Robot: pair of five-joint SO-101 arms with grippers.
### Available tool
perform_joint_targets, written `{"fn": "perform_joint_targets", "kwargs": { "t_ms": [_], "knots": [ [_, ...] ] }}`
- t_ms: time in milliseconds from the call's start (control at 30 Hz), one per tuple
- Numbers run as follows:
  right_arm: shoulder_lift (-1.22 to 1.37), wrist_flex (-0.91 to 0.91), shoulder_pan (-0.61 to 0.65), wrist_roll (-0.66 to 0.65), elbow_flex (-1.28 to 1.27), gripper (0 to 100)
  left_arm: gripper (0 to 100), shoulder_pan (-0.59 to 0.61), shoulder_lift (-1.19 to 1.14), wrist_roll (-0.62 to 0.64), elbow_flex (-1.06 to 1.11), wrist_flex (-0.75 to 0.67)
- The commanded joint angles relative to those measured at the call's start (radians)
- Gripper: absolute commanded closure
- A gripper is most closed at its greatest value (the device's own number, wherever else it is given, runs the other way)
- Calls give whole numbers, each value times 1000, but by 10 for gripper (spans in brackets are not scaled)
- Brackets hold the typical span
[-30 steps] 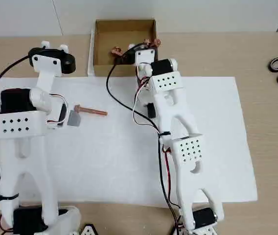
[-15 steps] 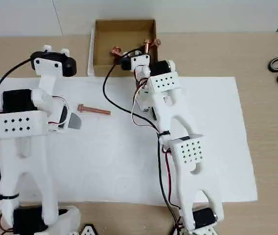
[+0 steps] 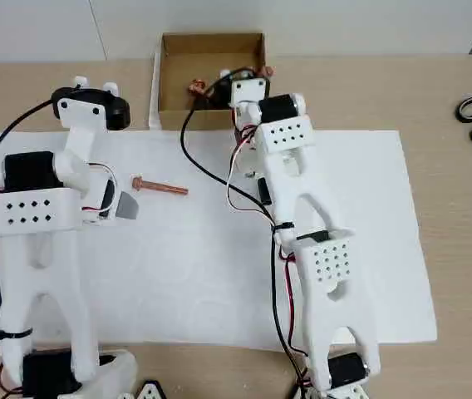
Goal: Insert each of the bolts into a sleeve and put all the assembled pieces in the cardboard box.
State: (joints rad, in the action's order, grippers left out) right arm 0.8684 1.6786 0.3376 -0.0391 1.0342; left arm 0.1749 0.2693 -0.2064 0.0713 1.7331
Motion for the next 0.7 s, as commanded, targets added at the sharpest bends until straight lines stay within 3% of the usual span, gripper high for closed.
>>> {"fn": "perform_joint_targets", "kwargs": {
  "t_ms": [0, 200, 667],
  "knots": [
    [-156, 12, -2, 14, -78, 847, 753, -3, 5, 6, -1, 11],
    [-216, 2, -8, 15, -215, 847, 753, -5, 5, 6, 4, 11],
    [-44, -64, -8, 44, -216, 847, 753, -3, 5, 6, 4, 11]
  ]
}}
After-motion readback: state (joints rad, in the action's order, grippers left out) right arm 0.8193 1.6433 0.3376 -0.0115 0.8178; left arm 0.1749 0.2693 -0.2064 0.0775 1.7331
